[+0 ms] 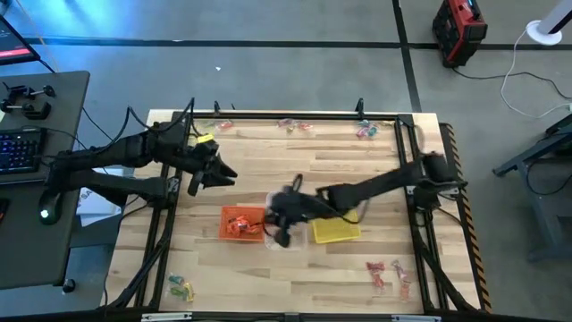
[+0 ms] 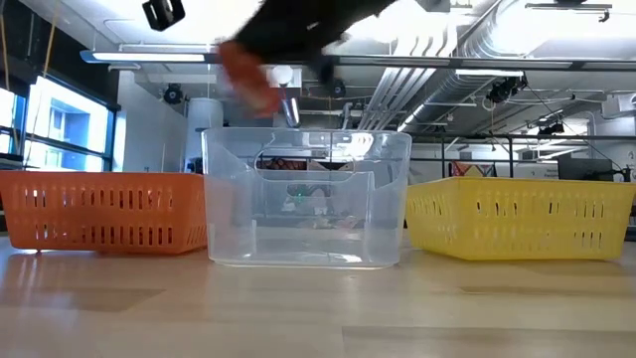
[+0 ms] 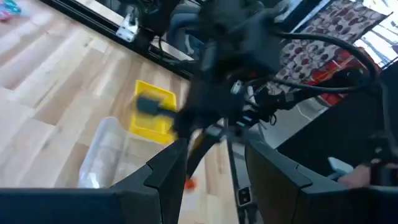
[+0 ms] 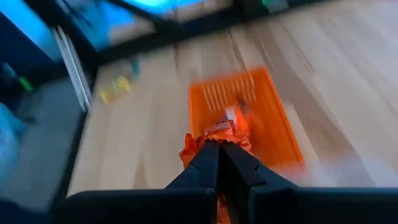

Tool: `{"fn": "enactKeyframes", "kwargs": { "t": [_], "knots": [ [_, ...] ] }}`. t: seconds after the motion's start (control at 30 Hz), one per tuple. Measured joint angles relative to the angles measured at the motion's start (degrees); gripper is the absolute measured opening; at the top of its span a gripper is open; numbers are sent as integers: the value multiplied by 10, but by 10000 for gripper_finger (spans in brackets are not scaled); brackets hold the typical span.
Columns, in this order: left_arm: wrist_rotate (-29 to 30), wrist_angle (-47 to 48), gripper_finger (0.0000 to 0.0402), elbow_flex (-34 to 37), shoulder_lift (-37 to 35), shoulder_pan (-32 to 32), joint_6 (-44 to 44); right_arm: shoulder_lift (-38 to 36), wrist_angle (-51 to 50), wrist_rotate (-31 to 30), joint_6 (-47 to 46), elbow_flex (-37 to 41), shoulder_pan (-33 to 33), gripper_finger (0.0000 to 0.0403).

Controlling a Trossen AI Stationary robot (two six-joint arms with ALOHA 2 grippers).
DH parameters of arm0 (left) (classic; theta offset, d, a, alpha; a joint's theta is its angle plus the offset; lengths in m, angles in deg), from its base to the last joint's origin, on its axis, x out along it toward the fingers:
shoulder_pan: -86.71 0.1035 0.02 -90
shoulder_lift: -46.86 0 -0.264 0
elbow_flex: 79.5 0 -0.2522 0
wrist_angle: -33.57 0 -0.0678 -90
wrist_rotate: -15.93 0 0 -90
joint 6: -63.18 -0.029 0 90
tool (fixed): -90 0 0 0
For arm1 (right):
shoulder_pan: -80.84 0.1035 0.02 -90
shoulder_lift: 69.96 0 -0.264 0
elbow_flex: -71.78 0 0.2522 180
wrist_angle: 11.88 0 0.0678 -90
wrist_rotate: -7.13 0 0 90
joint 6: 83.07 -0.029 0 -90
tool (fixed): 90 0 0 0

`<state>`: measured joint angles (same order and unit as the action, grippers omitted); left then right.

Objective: Sort candy by brand, put in halloween buckets
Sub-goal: Put the orange chocolate bar into the orange bin, then put the yellow candy into the yellow bin

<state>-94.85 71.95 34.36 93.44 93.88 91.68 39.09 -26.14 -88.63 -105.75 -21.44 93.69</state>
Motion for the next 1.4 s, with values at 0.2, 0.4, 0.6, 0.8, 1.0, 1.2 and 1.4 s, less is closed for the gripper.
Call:
{"fn": "enactKeyframes", "kwargs": {
  "t": [0.2,0.4,0.6,0.8,1.0,1.2,1.4],
  "knots": [
    [69,-19,154,0,-23,-39,38,106,106,29,2,-49,-21,0],
    [96,-19,154,0,-41,-44,39,158,90,16,-8,-112,-21,0],
    [96,-18,154,0,-45,-44,39,169,-27,14,-22,-171,-24,60],
    [90,-14,154,0,-45,-44,39,170,-164,-15,11,-250,-24,168],
    [77,40,154,0,-52,-49,30,170,-373,-16,68,-346,-24,214],
    [62,99,154,0,-68,-87,30,161,-642,-31,92,-408,-19,215],
    [89,111,154,0,-68,-151,36,30,-798,-99,12,-342,4,215]
  ]
}}
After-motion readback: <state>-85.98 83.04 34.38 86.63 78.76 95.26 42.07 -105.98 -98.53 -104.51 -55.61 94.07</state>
